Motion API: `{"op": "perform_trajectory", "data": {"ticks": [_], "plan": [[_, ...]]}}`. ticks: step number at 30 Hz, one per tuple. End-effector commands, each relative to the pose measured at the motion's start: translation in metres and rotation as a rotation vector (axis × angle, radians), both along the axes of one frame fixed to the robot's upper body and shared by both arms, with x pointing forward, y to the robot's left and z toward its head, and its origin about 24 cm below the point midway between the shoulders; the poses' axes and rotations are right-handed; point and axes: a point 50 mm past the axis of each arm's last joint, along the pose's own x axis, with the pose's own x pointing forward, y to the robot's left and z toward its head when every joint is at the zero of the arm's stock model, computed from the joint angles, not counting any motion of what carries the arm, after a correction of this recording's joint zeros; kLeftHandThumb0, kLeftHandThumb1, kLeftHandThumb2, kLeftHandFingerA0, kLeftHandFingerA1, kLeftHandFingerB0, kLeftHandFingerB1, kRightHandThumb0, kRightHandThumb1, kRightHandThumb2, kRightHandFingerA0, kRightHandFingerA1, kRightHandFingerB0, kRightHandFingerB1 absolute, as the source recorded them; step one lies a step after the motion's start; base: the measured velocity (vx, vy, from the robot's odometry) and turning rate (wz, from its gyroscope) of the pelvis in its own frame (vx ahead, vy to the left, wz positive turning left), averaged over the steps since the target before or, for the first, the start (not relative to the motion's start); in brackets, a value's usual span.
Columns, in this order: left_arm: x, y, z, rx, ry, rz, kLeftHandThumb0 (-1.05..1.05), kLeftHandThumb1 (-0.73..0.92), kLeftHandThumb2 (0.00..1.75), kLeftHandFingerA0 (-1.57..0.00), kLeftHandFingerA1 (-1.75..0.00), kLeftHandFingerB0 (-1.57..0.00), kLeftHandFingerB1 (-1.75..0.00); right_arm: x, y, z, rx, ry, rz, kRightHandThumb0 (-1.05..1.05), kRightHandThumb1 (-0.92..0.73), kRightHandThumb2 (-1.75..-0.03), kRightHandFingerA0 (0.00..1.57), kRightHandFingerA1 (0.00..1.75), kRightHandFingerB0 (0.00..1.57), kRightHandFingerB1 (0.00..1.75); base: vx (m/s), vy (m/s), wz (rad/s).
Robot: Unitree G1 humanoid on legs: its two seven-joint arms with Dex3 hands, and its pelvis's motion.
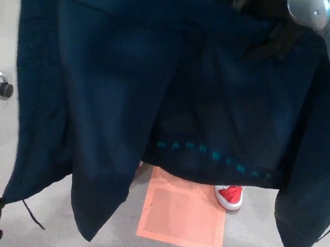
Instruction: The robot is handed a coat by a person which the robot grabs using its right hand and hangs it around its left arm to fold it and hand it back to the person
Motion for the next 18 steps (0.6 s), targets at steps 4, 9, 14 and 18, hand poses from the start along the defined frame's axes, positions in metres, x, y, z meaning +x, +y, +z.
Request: {"op": "perform_trajectory", "data": {"ticks": [4, 9, 14, 18], "plan": [[0.004, 0.012, 0.015, 0.059, -0.084, -0.026, -0.7, 0.85, 0.69, -0.46, -0.4, -0.37, -0.36, 0.014, -0.026, 0.009, -0.09, -0.561, 0.141, -0.35, -0.71, -0.63, 0.91, 1.45, 0.35, 0.36, 0.0, 0.0, 0.0], [0.003, 0.012, 0.016, 0.073, -0.103, -0.037, -0.67, 0.84, 0.71, -0.52, -0.43, -0.36, -0.37, 0.012, -0.028, 0.022, 0.021, -0.702, 0.191, -0.4, -0.78, -0.68, 0.93, 1.42, 0.84, 0.66, 0.0, 0.0, 0.0], [0.0, 0.01, 0.013, 0.087, -0.087, -0.046, -0.64, 0.92, 0.67, -0.52, -0.42, -0.33, -0.35, 0.011, -0.029, 0.026, 0.06, -0.734, 0.222, -0.45, -0.66, -0.86, 1.0, 1.36, 0.7, 0.64, 0.0, 0.0, 0.0], [0.0, 0.009, 0.012, 0.074, -0.087, -0.039, -0.68, 0.87, 0.69, -0.51, -0.44, -0.3, -0.35, 0.01, -0.029, 0.034, 0.084, -0.807, 0.234, -0.39, -0.78, -0.63, 0.86, 1.45, 0.78, 0.53, 0.0, 0.0, 0.0]]}}
